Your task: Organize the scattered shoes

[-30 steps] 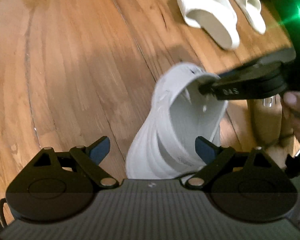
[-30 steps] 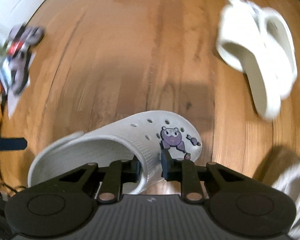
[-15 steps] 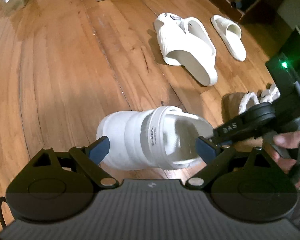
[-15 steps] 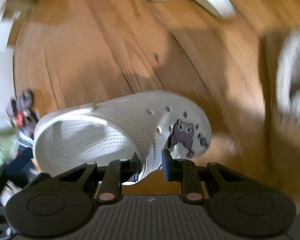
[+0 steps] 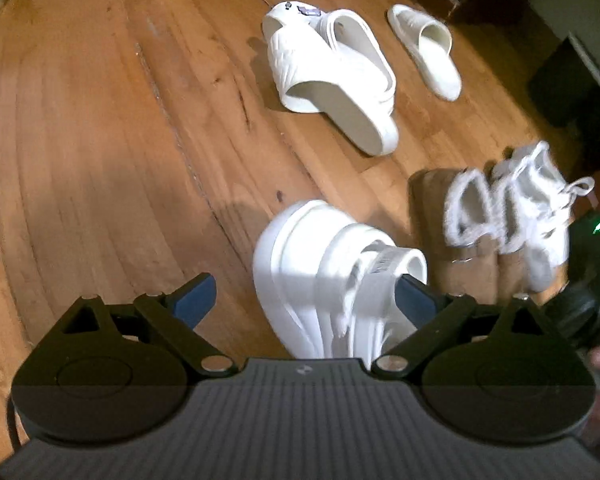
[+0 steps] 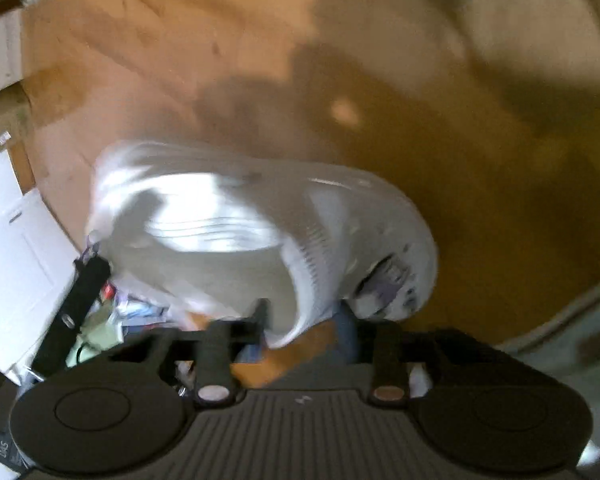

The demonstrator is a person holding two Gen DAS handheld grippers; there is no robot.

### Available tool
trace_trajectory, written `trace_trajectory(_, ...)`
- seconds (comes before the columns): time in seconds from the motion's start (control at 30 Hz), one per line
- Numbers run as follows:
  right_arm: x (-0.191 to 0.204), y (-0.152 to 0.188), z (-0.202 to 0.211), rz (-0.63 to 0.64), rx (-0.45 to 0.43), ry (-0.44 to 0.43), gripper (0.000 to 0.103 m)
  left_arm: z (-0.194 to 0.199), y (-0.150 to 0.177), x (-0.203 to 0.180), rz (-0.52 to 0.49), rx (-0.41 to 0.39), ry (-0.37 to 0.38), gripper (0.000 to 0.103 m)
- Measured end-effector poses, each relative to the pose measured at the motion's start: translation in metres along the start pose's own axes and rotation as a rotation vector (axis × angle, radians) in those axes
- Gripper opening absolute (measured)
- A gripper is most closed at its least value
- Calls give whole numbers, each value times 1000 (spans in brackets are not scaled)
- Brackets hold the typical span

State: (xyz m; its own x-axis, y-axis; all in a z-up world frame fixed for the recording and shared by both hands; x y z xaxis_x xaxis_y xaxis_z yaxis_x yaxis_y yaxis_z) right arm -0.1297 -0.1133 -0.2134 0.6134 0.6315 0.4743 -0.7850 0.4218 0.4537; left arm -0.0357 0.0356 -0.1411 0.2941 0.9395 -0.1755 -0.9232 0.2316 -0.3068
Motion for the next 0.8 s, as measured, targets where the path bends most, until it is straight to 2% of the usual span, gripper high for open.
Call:
trace_trajectory(0.07,5,-7,4,76,-23,35,94,-9,4,-3,-14,32,6,97)
trace_trajectory(0.17,27,-12,10,305,-85,117,94,-13,8,-1,-25,66,-12,97)
trace_trajectory(0.23,42,-14,7,450,-130,167,94,-8,7,4,-22,56,-24,98)
trace_trajectory(0.3,60,-16,-1,621,-177,216,94,-6,8,12,8,61,-28,98)
trace_trajectory(0.4,77,-20,-22,753,-187,266,94,-9,17,27,96,111,-39,98)
trace_trajectory(0.53,92,-32,-49,739,-149,249,93,-13,34,44,214,188,-80,98)
trace_trajectory(0.63,97,-50,-67,745,-137,289,92,-9,37,50,230,186,-108,98)
trace_trajectory(0.73,100,-58,-85,740,-116,350,91,-3,41,57,210,182,-178,100)
trace_trajectory(0.77,99,-59,-89,738,-106,365,85,-2,43,59,209,185,-200,100)
trace_trajectory(0.8,98,-58,-96,739,-92,391,71,-1,43,60,209,185,-213,100)
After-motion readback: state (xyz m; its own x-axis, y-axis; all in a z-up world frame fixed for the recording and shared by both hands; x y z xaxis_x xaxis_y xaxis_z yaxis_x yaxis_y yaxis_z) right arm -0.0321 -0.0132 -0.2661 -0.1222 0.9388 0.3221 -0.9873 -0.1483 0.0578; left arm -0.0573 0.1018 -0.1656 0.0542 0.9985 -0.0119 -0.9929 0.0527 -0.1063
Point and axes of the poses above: each gripper's, at about its wrist camera, not at the fingertips, and z roughly against the way its jaws point, x to its left, y to its underside, the point moved 10 cm from there along -z, roughly the way its jaws point, and after that the axes turned 1 degree about -x, right-handed, at the moved point
